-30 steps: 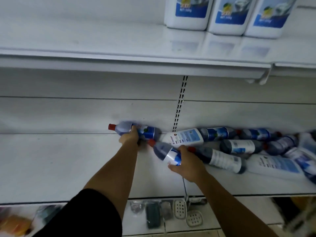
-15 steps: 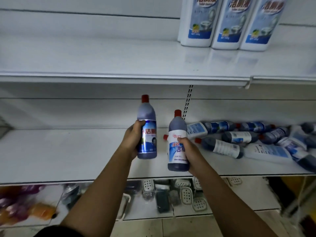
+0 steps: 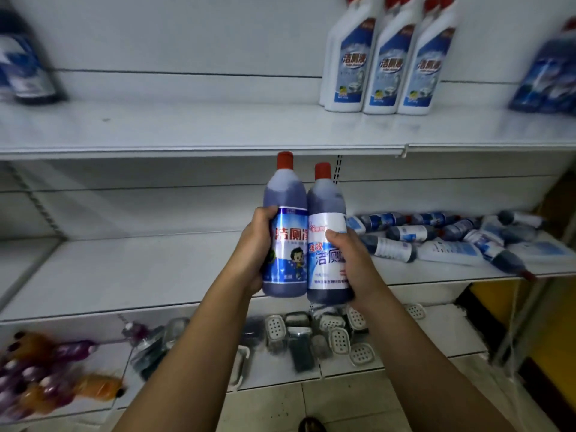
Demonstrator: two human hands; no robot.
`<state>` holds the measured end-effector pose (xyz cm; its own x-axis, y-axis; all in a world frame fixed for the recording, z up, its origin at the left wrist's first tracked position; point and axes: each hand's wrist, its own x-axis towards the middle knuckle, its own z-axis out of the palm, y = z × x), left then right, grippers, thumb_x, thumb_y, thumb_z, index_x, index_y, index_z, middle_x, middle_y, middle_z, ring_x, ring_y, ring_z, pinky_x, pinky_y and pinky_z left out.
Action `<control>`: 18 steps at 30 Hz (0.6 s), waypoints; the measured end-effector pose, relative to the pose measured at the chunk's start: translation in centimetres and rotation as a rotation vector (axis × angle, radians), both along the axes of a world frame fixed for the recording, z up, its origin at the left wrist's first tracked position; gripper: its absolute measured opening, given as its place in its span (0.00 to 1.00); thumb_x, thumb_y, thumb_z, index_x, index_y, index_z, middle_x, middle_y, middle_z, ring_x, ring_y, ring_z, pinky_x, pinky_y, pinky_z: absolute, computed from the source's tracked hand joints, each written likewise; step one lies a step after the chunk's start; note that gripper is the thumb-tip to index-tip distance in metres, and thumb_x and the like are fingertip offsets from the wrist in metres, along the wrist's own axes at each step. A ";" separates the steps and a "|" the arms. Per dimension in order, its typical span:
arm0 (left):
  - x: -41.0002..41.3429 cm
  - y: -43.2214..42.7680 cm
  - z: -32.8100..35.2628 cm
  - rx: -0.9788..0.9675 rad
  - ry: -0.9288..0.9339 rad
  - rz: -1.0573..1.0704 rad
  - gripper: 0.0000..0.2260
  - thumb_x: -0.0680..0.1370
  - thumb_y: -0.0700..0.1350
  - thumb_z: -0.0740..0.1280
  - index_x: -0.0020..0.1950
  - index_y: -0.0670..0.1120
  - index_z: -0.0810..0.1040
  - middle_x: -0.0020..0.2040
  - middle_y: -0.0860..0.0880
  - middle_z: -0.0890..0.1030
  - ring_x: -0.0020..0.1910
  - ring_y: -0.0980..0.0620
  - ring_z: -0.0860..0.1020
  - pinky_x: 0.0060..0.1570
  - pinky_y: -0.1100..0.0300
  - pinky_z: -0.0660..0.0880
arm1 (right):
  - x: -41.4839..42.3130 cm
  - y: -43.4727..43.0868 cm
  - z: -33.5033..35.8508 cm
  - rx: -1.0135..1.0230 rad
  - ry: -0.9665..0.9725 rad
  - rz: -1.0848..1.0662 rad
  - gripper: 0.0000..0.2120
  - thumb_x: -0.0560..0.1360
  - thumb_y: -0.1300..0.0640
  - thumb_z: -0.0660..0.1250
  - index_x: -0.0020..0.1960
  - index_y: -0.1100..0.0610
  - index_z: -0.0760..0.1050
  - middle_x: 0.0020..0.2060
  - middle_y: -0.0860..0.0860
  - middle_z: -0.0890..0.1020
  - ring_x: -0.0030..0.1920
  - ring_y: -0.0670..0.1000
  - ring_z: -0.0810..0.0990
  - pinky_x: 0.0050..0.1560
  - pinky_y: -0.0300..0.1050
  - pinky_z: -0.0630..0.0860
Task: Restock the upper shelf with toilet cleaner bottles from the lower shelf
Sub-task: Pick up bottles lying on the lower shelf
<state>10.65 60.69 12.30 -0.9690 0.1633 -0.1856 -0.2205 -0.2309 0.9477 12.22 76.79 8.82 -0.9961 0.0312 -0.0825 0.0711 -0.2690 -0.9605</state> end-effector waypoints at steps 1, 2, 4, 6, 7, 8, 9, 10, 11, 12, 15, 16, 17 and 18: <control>0.8 0.0 0.9 0.008 0.017 -0.008 0.21 0.79 0.60 0.59 0.56 0.44 0.77 0.41 0.43 0.85 0.41 0.46 0.83 0.48 0.50 0.79 | 0.9 0.0 0.9 -0.011 0.027 0.002 0.23 0.66 0.50 0.69 0.60 0.55 0.71 0.48 0.57 0.84 0.45 0.56 0.84 0.50 0.56 0.80; 1.5 0.0 1.8 0.020 0.036 -0.020 0.21 0.78 0.60 0.60 0.56 0.44 0.78 0.41 0.44 0.85 0.40 0.46 0.84 0.47 0.51 0.80 | 1.6 0.1 1.7 -0.013 0.054 0.004 0.22 0.66 0.51 0.69 0.59 0.53 0.72 0.47 0.56 0.84 0.44 0.55 0.85 0.49 0.55 0.80; 2.8 0.2 3.5 0.052 0.083 -0.056 0.23 0.73 0.62 0.64 0.57 0.45 0.77 0.42 0.44 0.86 0.39 0.46 0.84 0.43 0.52 0.81 | 2.9 0.4 3.3 0.007 0.106 0.011 0.18 0.68 0.54 0.71 0.57 0.52 0.72 0.46 0.55 0.84 0.43 0.54 0.85 0.47 0.54 0.81; 4.0 0.6 5.0 0.092 0.141 -0.083 0.26 0.67 0.60 0.68 0.58 0.44 0.77 0.43 0.44 0.86 0.39 0.47 0.85 0.40 0.54 0.81 | 4.0 0.8 4.9 0.055 0.167 0.009 0.21 0.68 0.55 0.72 0.59 0.52 0.71 0.48 0.54 0.84 0.45 0.54 0.85 0.46 0.53 0.82; 4.5 0.8 5.6 0.108 0.165 -0.087 0.25 0.66 0.57 0.70 0.57 0.45 0.77 0.42 0.45 0.86 0.38 0.47 0.85 0.38 0.54 0.81 | 4.4 1.0 5.6 0.081 0.193 0.004 0.24 0.67 0.54 0.72 0.61 0.52 0.71 0.50 0.54 0.84 0.47 0.55 0.85 0.47 0.54 0.82; 4.8 1.1 6.2 0.115 0.192 -0.090 0.23 0.65 0.54 0.71 0.56 0.45 0.77 0.41 0.45 0.86 0.38 0.47 0.85 0.37 0.54 0.81 | 4.7 1.3 6.3 0.101 0.218 -0.004 0.26 0.66 0.54 0.72 0.62 0.52 0.70 0.51 0.54 0.84 0.48 0.56 0.85 0.49 0.56 0.82; 5.1 1.4 6.8 0.119 0.218 -0.093 0.21 0.65 0.52 0.72 0.55 0.45 0.77 0.41 0.46 0.86 0.37 0.48 0.85 0.36 0.54 0.81 | 4.9 1.6 7.0 0.113 0.242 -0.013 0.27 0.65 0.54 0.73 0.63 0.52 0.70 0.52 0.54 0.84 0.49 0.56 0.85 0.50 0.56 0.82; 5.2 1.7 7.3 0.114 0.242 -0.094 0.21 0.65 0.51 0.72 0.55 0.46 0.77 0.41 0.46 0.86 0.38 0.48 0.85 0.37 0.54 0.81 | 5.0 2.0 7.6 0.118 0.266 -0.019 0.28 0.65 0.54 0.73 0.63 0.52 0.70 0.52 0.54 0.84 0.49 0.56 0.85 0.50 0.56 0.81; 5.3 2.1 7.9 0.100 0.264 -0.094 0.21 0.65 0.51 0.72 0.56 0.46 0.77 0.42 0.46 0.86 0.38 0.47 0.85 0.37 0.54 0.81 | 5.1 2.4 8.2 0.119 0.286 -0.023 0.28 0.65 0.54 0.73 0.64 0.52 0.70 0.52 0.54 0.84 0.49 0.56 0.85 0.50 0.56 0.82; 5.3 2.6 8.4 0.088 0.283 -0.090 0.22 0.65 0.52 0.72 0.57 0.46 0.76 0.42 0.46 0.86 0.39 0.47 0.85 0.38 0.53 0.81 | 5.1 2.8 8.8 0.114 0.303 -0.024 0.28 0.65 0.55 0.73 0.64 0.53 0.70 0.51 0.54 0.84 0.48 0.55 0.85 0.49 0.55 0.82; 5.0 4.2 10.0 0.087 0.328 -0.061 0.24 0.66 0.51 0.75 0.59 0.44 0.77 0.44 0.44 0.86 0.41 0.45 0.85 0.40 0.53 0.81 | 4.8 4.2 10.4 0.085 0.355 -0.024 0.26 0.66 0.56 0.72 0.63 0.53 0.70 0.49 0.52 0.84 0.46 0.54 0.85 0.46 0.52 0.81; 4.9 4.9 10.4 0.092 0.341 -0.052 0.24 0.67 0.51 0.75 0.59 0.44 0.77 0.45 0.44 0.86 0.41 0.45 0.85 0.40 0.53 0.81 | 4.7 4.8 10.9 0.086 0.370 -0.027 0.26 0.66 0.56 0.72 0.62 0.53 0.70 0.49 0.52 0.84 0.46 0.54 0.85 0.46 0.53 0.81; 4.8 5.5 10.8 0.099 0.354 -0.044 0.23 0.67 0.51 0.75 0.59 0.44 0.77 0.45 0.44 0.86 0.41 0.45 0.85 0.40 0.53 0.81 | 4.5 5.4 11.4 0.090 0.387 -0.030 0.26 0.66 0.56 0.72 0.62 0.53 0.70 0.49 0.52 0.84 0.46 0.54 0.85 0.46 0.52 0.81; 4.6 6.2 11.1 0.105 0.369 -0.036 0.22 0.66 0.51 0.73 0.57 0.45 0.77 0.44 0.44 0.86 0.40 0.46 0.85 0.39 0.54 0.81 | 4.4 6.1 12.0 0.096 0.404 -0.034 0.26 0.66 0.56 0.72 0.62 0.53 0.70 0.49 0.52 0.84 0.46 0.53 0.85 0.45 0.51 0.81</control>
